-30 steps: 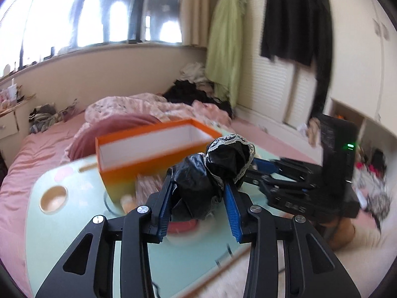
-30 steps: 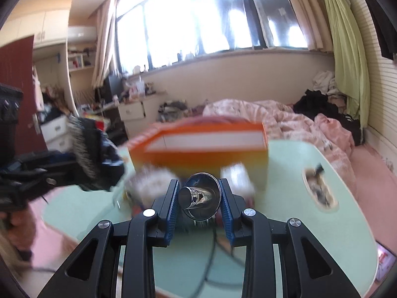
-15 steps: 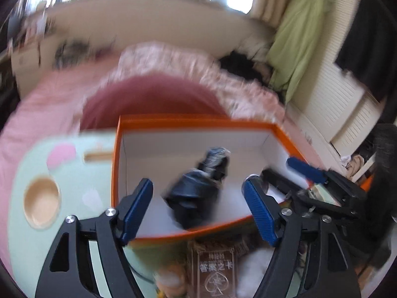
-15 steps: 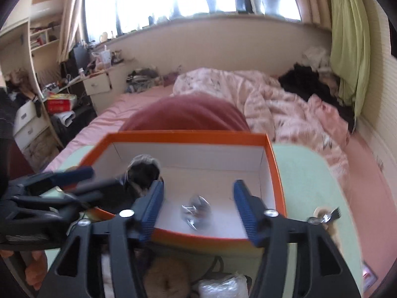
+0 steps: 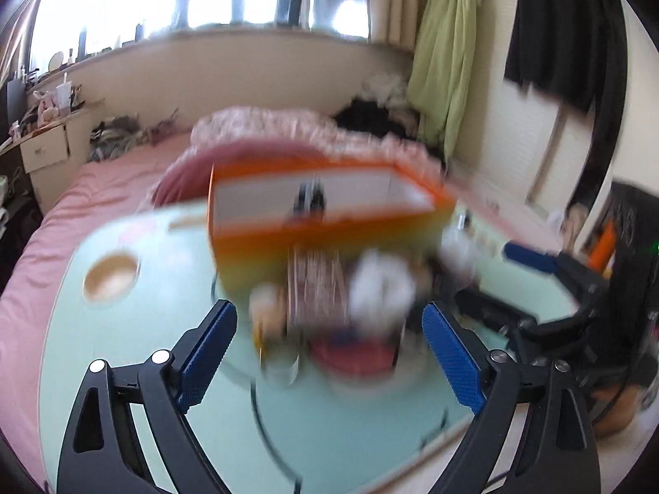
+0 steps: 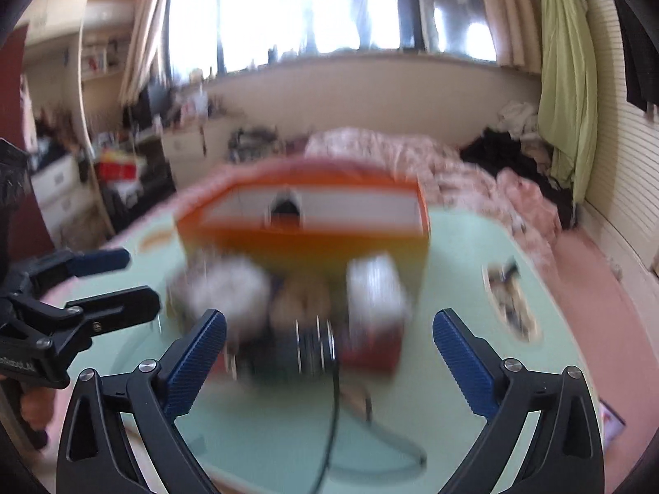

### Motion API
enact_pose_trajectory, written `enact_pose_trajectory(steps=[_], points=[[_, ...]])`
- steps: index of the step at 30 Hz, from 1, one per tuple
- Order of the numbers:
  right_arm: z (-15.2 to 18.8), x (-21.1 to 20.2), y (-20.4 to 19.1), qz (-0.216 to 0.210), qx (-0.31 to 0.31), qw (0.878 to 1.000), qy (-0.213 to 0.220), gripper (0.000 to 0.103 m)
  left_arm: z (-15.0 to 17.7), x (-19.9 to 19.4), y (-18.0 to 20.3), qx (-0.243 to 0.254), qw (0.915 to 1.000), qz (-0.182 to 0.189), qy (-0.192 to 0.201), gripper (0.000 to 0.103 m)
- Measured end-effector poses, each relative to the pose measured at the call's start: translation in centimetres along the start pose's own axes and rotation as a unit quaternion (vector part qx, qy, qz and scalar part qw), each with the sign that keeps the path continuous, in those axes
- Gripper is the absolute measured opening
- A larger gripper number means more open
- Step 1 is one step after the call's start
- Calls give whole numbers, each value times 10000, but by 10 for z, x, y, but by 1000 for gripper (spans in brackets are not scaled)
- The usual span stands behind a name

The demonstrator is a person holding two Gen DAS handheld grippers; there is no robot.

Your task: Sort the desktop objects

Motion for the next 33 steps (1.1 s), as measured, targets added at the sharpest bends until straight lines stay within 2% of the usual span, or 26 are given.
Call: enact_pose_trajectory(steps=[2,6,9,15,33], points=[[18,1,-1,-20,-88,9997,-245,101,21,6,2,143,9995,-186,-229,91],[40,16,9,261,-78,9980,-562,103,41,26,6,355,9966,-255,-691,93],[44,17,11,319,-85,9988,-361,103,41,31,2,202,9975,-340,-584,103],[44,19,12,283,-123,9992,-269,103,39,37,-3,218,9985,-286,-406,103],[45,19,13,284,-124,9992,-267,103,41,36,1,223,9985,-285,-400,103]])
Point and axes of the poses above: each gripper's, at about its wrist camera, not at the fingertips, and x roughly the way its jaws point, y to its right, z to its underside, the point moved 4 cm from there along x, roughly the way its jaws point, and after that the axes turned 1 degree about y, right-handed, at the moved point
